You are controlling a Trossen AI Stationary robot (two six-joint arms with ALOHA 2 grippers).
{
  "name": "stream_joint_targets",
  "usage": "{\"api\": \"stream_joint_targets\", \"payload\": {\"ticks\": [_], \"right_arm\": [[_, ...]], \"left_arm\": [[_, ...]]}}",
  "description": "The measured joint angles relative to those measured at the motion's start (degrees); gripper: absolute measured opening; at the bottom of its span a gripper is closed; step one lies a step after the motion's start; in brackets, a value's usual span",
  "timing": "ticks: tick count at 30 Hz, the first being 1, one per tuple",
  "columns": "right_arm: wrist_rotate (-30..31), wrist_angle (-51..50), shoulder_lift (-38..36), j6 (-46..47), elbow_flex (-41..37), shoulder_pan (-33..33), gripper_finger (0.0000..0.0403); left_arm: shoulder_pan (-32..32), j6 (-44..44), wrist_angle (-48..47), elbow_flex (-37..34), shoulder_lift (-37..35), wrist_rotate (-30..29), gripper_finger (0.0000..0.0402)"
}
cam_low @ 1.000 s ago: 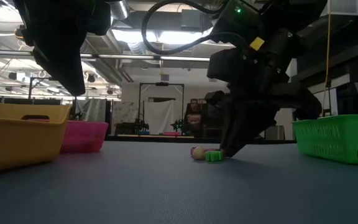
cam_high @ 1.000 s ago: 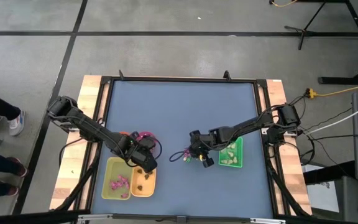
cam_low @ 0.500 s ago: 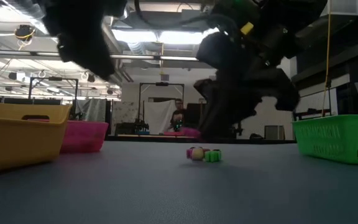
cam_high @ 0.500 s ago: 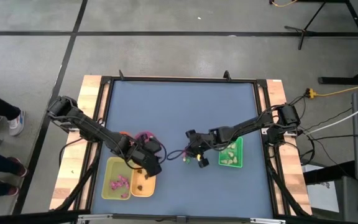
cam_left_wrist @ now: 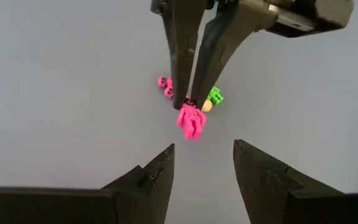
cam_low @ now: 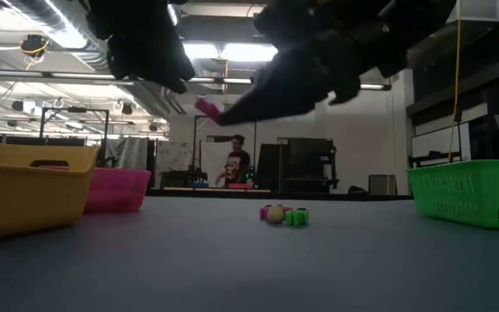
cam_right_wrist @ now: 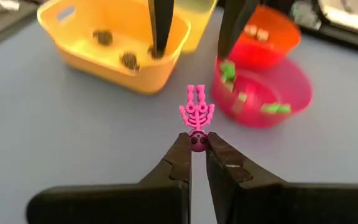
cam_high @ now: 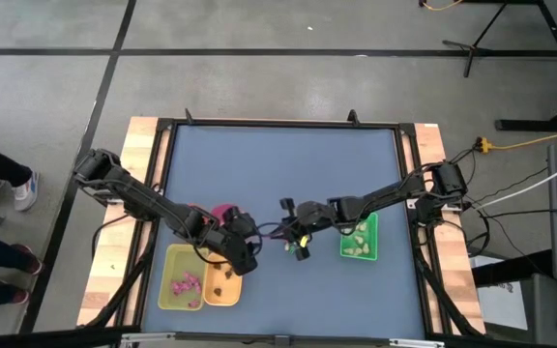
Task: Sort Halloween decoration
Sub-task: Put the pink skeleton toy into the light yellow bin
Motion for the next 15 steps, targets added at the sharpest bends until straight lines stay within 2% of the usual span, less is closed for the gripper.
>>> {"api": "stream_joint_targets", "payload": {"ticks": [7,15], "right_arm": [[0.0,4.6,0.0,0.0,0.0,0.0,0.0026],[0.0,5.9,0.0,1.2,0.0,0.0,0.0026]], "left_arm": [[0.0,6.8,0.1,0.0,0.0,-1.1,0.0148],[0.0,8.5,0.1,0.0,0.0,-3.6,0.0148]]}}
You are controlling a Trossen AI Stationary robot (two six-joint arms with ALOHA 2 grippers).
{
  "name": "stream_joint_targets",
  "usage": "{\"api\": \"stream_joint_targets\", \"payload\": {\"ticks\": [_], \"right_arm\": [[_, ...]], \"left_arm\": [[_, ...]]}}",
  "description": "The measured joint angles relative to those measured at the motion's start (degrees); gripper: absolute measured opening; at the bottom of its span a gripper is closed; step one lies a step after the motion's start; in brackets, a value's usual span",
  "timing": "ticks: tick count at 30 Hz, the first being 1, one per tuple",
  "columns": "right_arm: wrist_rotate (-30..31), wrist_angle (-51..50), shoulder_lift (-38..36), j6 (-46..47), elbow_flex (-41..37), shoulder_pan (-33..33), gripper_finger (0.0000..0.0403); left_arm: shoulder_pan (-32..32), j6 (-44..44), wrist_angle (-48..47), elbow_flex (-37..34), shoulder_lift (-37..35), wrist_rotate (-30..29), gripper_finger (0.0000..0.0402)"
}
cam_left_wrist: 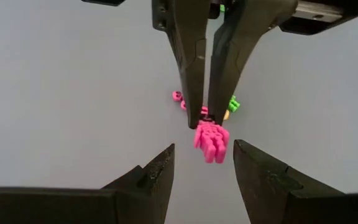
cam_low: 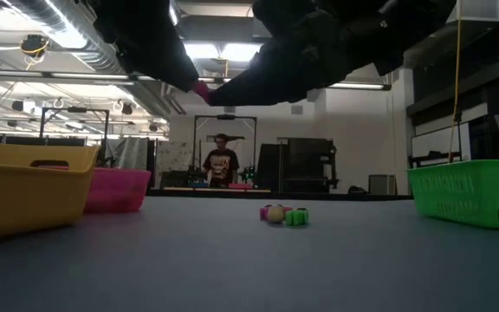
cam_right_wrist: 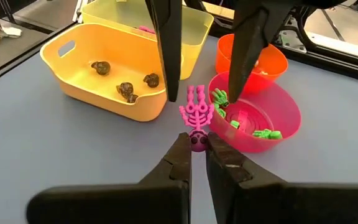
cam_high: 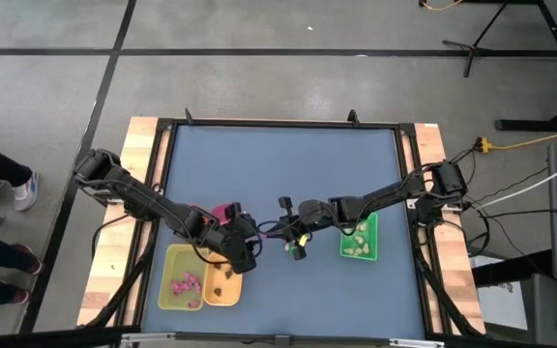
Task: Sort Halloween decoration
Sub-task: Put the pink skeleton toy into the light yellow bin
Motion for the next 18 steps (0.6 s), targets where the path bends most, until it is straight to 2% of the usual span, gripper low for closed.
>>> {"api": "stream_joint_targets", "payload": {"ticks": [10,18], "right_arm": [[0.0,0.4,0.0,2.5,0.0,0.0,0.0026],[0.0,0.5,0.0,2.7,0.0,0.0,0.0026]], "left_arm": [[0.0,0.1,0.0,0.0,0.0,-0.9,0.0146],[0.0,0.1,0.0,0.0,0.0,-0.9,0.0110]]}}
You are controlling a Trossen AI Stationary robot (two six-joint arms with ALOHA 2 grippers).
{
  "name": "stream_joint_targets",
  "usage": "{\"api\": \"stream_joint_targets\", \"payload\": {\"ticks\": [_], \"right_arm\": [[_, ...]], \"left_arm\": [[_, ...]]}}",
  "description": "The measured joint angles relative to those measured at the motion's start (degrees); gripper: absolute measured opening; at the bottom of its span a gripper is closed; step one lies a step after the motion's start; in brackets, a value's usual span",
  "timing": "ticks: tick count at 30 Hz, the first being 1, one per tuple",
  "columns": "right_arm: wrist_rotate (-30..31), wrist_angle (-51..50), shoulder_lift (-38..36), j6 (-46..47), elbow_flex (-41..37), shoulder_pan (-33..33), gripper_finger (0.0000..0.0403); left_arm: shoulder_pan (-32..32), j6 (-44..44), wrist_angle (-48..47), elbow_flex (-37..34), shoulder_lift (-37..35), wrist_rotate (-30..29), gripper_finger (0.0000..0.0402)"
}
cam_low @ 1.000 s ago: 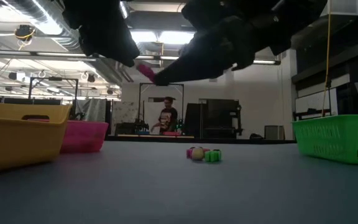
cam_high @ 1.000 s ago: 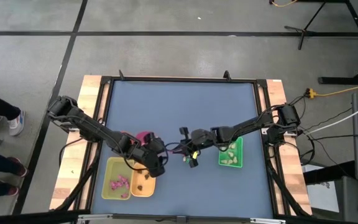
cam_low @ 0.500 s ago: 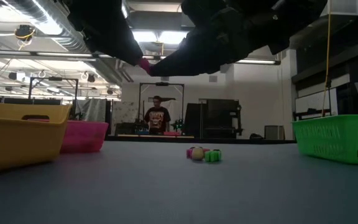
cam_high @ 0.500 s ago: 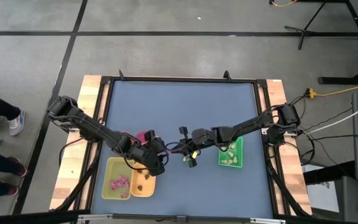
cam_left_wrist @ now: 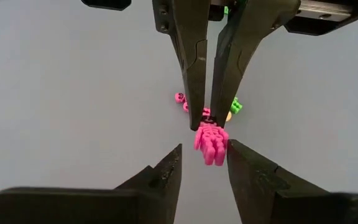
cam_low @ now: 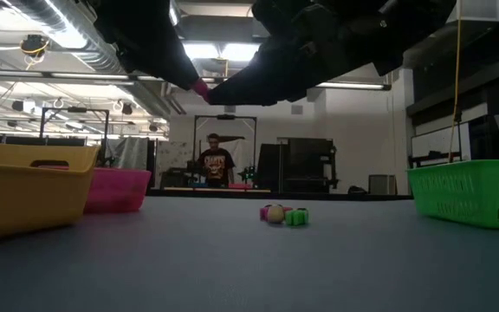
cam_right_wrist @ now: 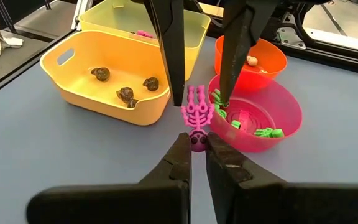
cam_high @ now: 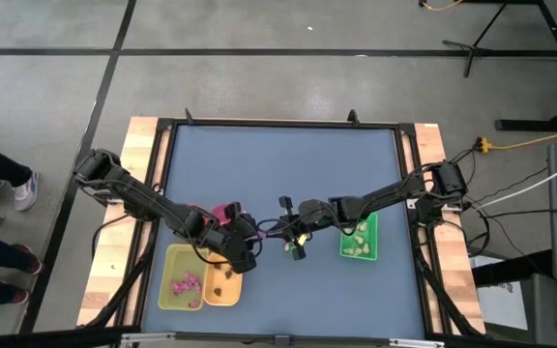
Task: Sort Halloween decoration
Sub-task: Put the pink skeleton toy into the light yellow bin
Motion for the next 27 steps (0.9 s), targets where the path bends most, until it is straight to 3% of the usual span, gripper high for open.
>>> {"api": "stream_joint_targets", "payload": {"ticks": [19,27], "right_arm": [[0.0,0.0,0.0,0.0,0.0,0.0,0.0026],[0.0,0.0,0.0,0.0,0.0,0.0,0.0026]], "left_arm": [[0.0,0.0,0.0,0.0,0.0,0.1,0.0017],[0.0,0.0,0.0,0.0,0.0,0.1,0.0003]]}}
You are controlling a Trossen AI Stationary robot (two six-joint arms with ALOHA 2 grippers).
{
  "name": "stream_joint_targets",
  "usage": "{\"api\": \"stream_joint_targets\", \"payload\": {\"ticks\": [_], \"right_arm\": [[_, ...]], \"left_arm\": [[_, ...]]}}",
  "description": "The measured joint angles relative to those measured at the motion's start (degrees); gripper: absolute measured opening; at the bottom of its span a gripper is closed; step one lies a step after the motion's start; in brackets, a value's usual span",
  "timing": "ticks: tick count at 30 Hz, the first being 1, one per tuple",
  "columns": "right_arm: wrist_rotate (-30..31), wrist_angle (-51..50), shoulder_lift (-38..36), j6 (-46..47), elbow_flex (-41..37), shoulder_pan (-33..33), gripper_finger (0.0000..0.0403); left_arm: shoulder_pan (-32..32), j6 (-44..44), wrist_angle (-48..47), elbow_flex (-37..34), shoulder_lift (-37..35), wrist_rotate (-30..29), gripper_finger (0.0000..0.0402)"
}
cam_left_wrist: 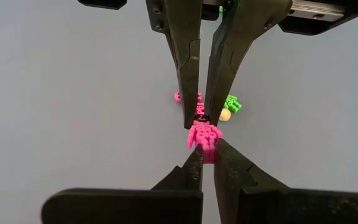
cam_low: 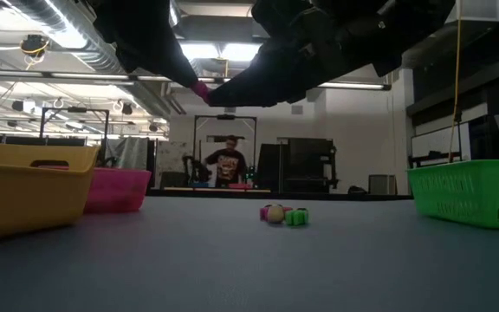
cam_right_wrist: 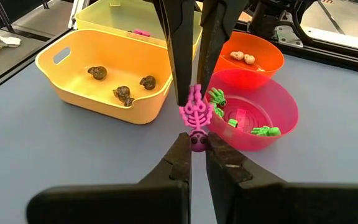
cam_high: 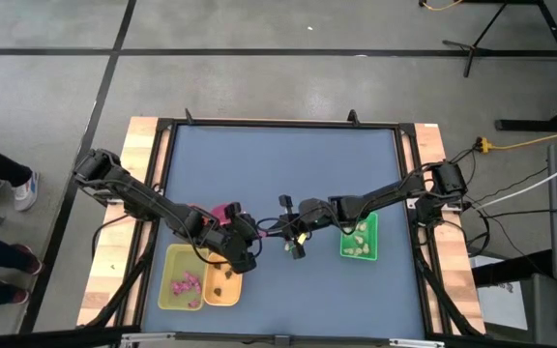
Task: Sort Halloween decoration
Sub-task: Put the pink skeleton toy into the light yellow bin
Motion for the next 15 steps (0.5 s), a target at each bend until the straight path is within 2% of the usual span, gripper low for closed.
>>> {"api": "stream_joint_targets", "payload": {"ticks": [9,15], "right_arm": [[0.0,0.0,0.0,0.0,0.0,0.0,0.0031],[0.0,-0.4,0.0,0.0,0.0,0.0,0.0099]], "left_arm": [[0.0,0.0,0.0,0.0,0.0,0.0,0.0004],[0.0,0.0,0.0,0.0,0.0,0.4,0.0004]]}}
